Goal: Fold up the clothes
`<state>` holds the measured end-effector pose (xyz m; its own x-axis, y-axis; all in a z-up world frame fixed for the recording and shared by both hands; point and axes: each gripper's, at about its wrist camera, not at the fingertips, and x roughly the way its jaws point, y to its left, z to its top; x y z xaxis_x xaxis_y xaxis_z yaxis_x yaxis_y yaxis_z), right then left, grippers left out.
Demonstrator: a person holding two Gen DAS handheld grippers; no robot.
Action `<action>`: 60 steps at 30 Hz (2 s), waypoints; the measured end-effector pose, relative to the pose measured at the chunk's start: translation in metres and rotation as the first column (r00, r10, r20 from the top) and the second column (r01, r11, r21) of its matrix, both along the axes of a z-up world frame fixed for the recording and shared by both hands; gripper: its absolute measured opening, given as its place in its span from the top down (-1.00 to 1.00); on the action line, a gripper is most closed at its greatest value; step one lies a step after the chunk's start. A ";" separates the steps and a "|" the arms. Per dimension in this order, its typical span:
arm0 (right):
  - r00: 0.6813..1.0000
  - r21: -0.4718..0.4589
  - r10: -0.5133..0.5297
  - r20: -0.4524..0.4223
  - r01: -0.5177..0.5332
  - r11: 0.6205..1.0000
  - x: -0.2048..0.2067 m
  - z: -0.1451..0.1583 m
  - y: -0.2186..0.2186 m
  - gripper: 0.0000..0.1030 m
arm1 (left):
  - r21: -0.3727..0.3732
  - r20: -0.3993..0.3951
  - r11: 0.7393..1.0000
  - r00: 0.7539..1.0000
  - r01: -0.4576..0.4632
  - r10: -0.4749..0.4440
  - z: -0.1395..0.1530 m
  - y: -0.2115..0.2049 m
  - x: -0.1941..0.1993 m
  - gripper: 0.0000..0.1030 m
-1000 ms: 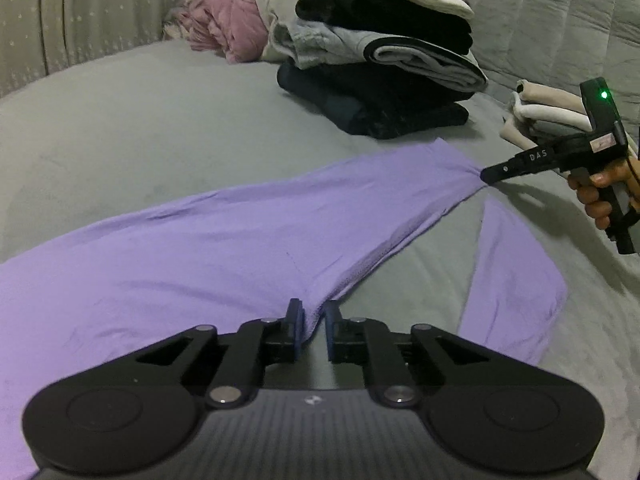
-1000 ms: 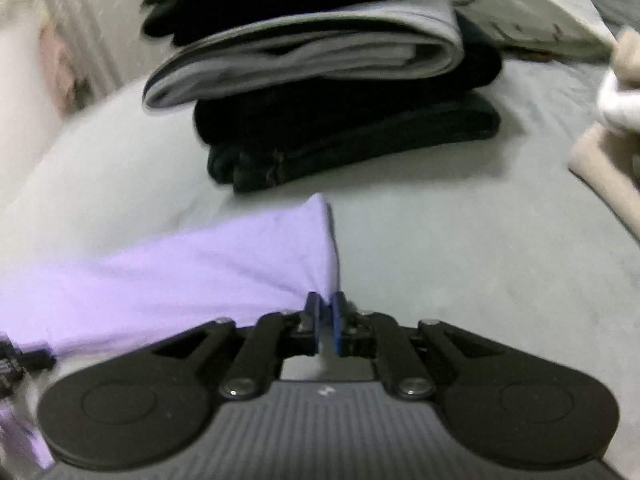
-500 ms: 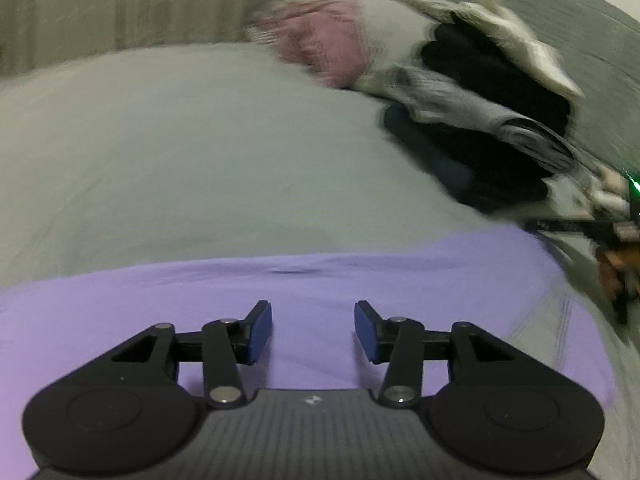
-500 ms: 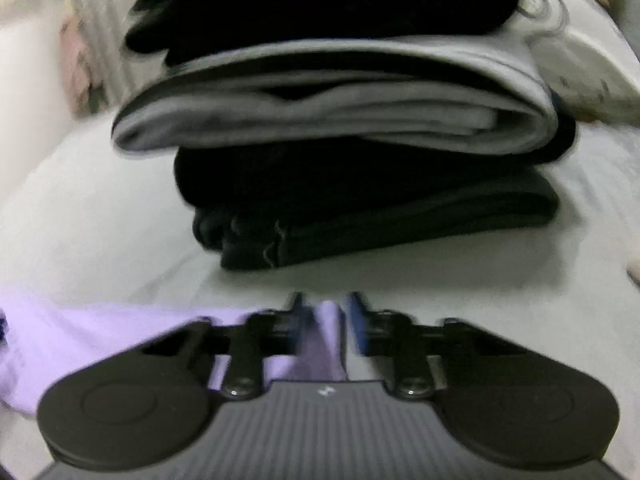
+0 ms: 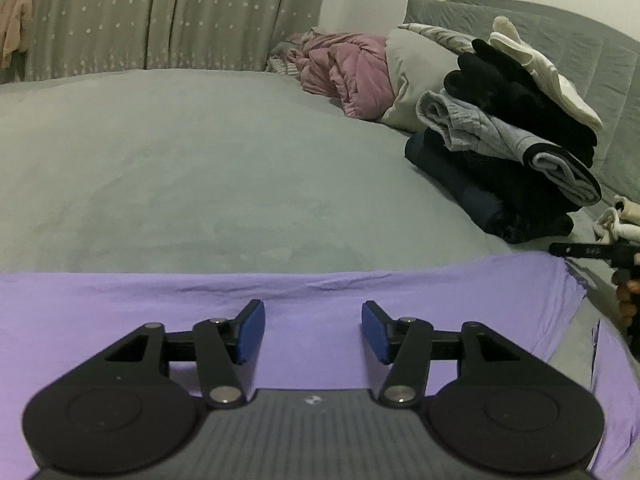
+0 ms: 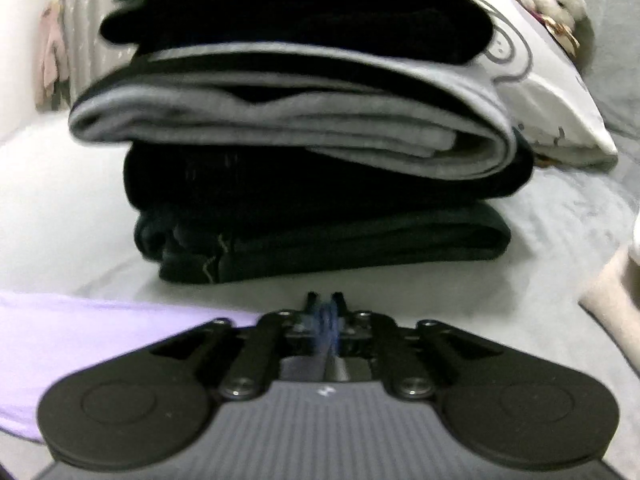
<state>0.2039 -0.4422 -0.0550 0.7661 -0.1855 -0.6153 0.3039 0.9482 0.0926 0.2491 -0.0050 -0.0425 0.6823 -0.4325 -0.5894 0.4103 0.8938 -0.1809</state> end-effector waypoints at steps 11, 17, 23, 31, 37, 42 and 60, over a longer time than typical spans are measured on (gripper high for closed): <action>0.997 0.105 0.056 -0.044 -0.051 0.993 -0.050 0.004 0.015 0.91 | 0.006 -0.074 1.000 0.997 0.030 -0.029 0.005 -0.007 -0.064 -0.13; 0.997 0.018 -0.078 -0.001 0.078 0.997 -0.067 0.027 0.014 0.99 | 0.053 -0.043 0.998 0.999 0.021 -0.018 0.000 -0.016 -0.072 -0.17; 0.998 0.148 -0.047 -0.032 0.052 0.988 -0.077 0.021 -0.007 0.49 | 0.044 -0.039 0.998 0.999 0.034 -0.032 -0.002 -0.016 -0.071 -0.32; 0.995 0.167 0.093 0.018 -0.095 0.981 -0.067 -0.001 0.018 0.99 | 0.054 -0.003 0.997 0.998 0.055 -0.055 -0.007 -0.016 -0.076 -0.42; 0.997 0.091 0.049 -0.052 -0.044 0.995 -0.078 0.010 0.017 1.00 | 0.043 0.013 0.997 0.998 0.058 -0.058 -0.010 -0.014 -0.078 -0.43; 0.999 0.146 0.004 -0.044 0.003 0.989 -0.090 0.013 -0.001 0.71 | 0.009 0.012 0.999 0.999 0.051 -0.051 -0.010 -0.010 -0.077 -0.43; 0.991 0.114 0.023 -0.133 -0.008 0.993 -0.094 0.022 0.025 0.51 | 0.008 -0.016 1.000 1.000 0.025 -0.025 -0.003 -0.011 -0.080 -0.43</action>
